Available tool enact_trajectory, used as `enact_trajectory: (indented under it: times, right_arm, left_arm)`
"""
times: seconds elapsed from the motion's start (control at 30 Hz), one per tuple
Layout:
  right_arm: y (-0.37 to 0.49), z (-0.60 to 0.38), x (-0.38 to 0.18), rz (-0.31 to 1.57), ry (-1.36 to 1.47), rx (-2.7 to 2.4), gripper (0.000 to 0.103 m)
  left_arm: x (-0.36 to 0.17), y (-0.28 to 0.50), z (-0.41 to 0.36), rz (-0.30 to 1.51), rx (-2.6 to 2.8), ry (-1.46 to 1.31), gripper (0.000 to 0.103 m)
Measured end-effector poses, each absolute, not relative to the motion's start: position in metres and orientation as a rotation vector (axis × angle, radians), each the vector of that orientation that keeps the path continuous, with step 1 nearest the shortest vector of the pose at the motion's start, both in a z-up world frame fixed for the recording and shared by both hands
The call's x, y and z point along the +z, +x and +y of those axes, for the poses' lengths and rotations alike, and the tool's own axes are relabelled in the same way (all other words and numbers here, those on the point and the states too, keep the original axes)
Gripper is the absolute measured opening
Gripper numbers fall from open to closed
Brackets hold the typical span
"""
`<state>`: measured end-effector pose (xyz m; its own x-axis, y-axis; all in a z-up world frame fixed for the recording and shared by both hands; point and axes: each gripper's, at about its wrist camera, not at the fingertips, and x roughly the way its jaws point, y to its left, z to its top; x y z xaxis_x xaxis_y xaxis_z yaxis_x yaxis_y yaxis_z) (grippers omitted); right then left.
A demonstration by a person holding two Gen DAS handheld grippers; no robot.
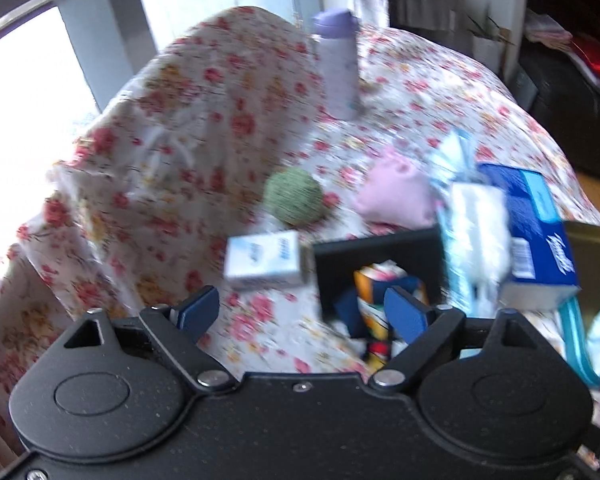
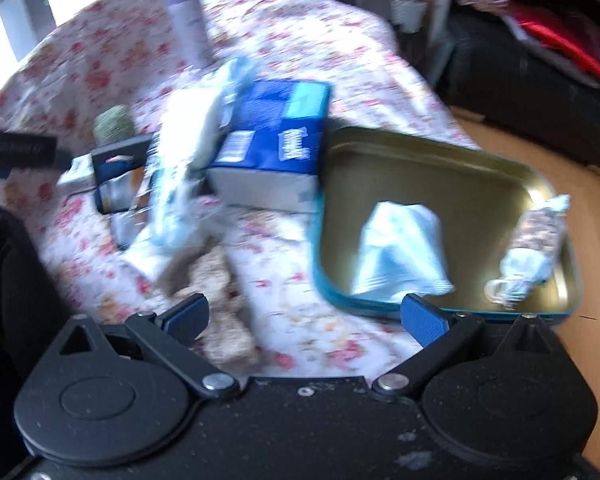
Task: Organize soft objects
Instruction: 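Move the right tool to the lace doily while the left tool returns to the items, then grasp the clear sponge bag with the left tool while the right tool grasps the lace doily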
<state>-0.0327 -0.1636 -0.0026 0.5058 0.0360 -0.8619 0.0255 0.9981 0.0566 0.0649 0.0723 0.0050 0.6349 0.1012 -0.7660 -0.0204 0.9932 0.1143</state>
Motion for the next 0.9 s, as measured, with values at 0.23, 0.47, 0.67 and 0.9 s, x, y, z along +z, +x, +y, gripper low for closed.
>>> enact_trajectory:
  times: [0.23,0.47,0.67,0.9]
  right_arm:
    - [-0.015,-0.139,-0.010,1.046,0.057,0.089,0.102]
    - [0.000,-0.121,-0.022,1.096,0.048,0.167,0.093]
    - [-0.001,-0.106,-0.041,1.143,0.001,0.218,0.087]
    - [0.000,-0.095,-0.065,1.184,-0.069,0.233,0.079]
  left_arm:
    - [0.006,0.086,0.095,0.815,0.130,0.107,0.091]
    - [0.007,0.102,0.112,0.823,0.183,0.141,0.091]
    - [0.006,0.111,0.126,0.825,0.226,0.186,0.091]
    - [-0.004,0.114,0.143,0.933,0.174,0.049,0.091]
